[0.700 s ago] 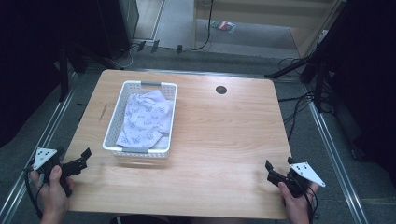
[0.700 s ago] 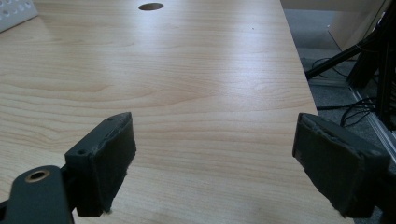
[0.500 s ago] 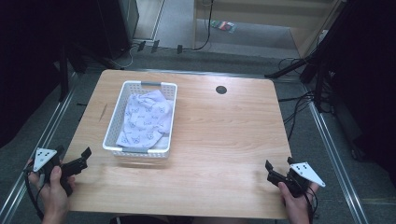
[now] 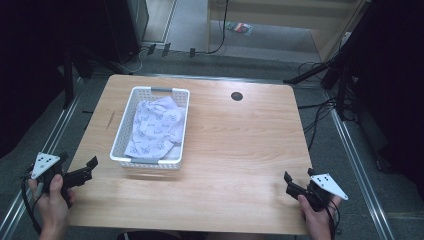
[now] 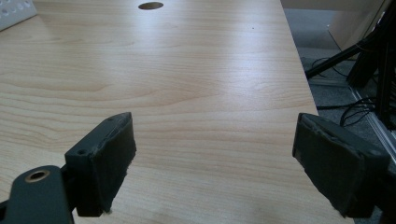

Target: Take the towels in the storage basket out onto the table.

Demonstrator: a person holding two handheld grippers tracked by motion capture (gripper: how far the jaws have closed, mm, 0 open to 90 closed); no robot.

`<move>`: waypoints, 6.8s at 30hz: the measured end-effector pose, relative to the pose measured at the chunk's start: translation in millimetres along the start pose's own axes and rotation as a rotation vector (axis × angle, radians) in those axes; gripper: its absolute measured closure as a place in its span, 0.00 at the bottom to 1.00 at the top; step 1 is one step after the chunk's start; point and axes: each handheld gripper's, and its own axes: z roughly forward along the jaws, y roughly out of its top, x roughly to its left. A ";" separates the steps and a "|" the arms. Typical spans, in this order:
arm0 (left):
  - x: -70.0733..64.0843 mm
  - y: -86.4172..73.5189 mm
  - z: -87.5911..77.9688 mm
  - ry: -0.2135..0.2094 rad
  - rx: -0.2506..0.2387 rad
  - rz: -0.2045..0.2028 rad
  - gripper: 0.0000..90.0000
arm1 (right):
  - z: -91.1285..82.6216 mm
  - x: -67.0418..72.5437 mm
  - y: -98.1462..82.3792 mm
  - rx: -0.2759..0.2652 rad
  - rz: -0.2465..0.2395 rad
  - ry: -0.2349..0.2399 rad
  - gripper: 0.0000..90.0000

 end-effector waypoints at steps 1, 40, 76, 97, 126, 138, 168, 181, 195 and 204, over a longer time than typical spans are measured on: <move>-1.3 2.9 -0.9 0.001 0.004 0.008 0.00 | 0.0 0.0 0.0 0.000 -0.001 0.000 0.15; -85.5 100.8 46.6 -0.160 0.195 0.158 0.00 | -0.3 -0.5 -0.1 -0.001 0.002 0.001 0.15; -120.2 101.5 150.5 -0.159 0.474 0.166 0.00 | -0.9 -0.8 -0.2 -0.005 0.006 0.009 0.15; -131.2 92.6 191.2 -0.156 0.616 0.206 0.00 | -0.5 -0.5 -0.3 -0.006 -0.003 0.011 0.15; -149.1 63.1 215.8 -0.113 0.689 0.255 0.01 | -0.3 0.1 -0.2 -0.003 -0.005 0.011 0.15; -148.7 69.4 208.7 -0.119 0.653 0.256 0.42 | -0.3 0.0 -0.2 -0.004 -0.006 0.016 0.15; -138.5 119.4 189.1 -0.188 0.612 0.164 0.68 | 0.2 0.0 0.1 0.000 -0.002 0.016 0.15; -132.0 149.8 163.1 -0.191 0.531 0.155 0.68 | 0.1 -0.3 0.0 0.000 0.000 0.017 0.15; -144.5 178.7 138.1 -0.218 0.484 0.159 0.67 | 0.3 0.1 0.1 0.001 -0.002 0.017 0.15; -166.2 192.3 134.5 -0.233 0.463 0.165 0.67 | 0.2 0.0 0.1 0.000 -0.001 0.017 0.15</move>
